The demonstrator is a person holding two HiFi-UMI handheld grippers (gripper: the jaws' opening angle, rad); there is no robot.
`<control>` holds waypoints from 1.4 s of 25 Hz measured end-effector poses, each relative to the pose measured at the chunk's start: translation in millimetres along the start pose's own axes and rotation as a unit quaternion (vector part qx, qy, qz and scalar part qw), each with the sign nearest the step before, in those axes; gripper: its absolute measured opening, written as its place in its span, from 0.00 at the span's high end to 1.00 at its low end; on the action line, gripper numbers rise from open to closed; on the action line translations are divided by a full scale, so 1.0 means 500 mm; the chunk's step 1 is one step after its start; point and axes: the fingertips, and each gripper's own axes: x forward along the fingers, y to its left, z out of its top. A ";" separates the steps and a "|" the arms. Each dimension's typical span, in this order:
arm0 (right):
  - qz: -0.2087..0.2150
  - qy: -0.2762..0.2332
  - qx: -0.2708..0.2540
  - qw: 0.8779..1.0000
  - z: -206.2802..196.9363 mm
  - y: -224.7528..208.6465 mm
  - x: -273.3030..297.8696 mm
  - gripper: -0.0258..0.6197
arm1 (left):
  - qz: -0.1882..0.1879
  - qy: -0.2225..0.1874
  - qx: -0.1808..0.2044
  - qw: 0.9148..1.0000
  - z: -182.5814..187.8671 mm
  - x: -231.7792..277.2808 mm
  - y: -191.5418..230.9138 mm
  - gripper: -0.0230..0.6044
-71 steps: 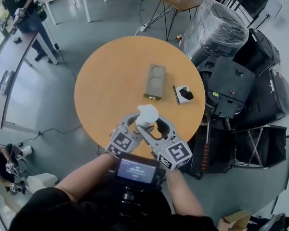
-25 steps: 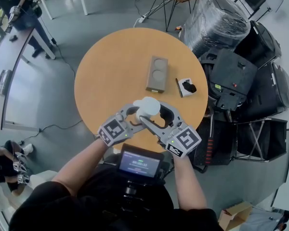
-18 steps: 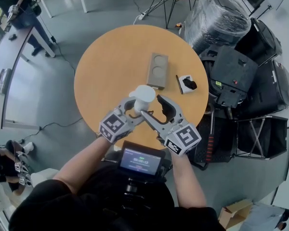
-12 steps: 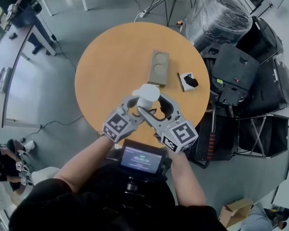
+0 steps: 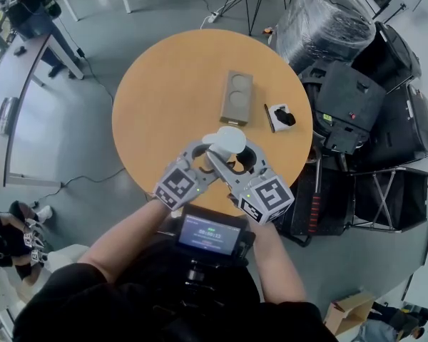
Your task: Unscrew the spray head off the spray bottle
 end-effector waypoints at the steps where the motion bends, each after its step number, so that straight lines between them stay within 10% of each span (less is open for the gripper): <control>1: 0.007 -0.001 -0.002 1.000 0.003 0.005 -0.001 0.58 | -0.011 -0.002 0.005 1.000 0.003 -0.003 -0.002 0.48; 9: 0.081 -0.004 -0.021 0.996 0.040 0.055 -0.010 0.58 | -0.135 -0.037 -0.004 0.990 0.040 -0.039 -0.041 0.48; 19: 0.218 -0.031 -0.027 0.975 0.108 0.141 -0.071 0.58 | -0.282 -0.057 -0.018 0.957 0.119 -0.104 -0.133 0.48; 27: 0.101 -0.029 -0.023 0.994 0.126 0.105 -0.039 0.44 | -0.125 -0.009 -0.005 0.992 0.096 -0.091 -0.053 0.47; 35: 0.003 0.025 -0.037 0.999 0.059 0.069 -0.013 0.42 | -0.011 0.016 -0.025 1.000 0.065 -0.070 -0.005 0.47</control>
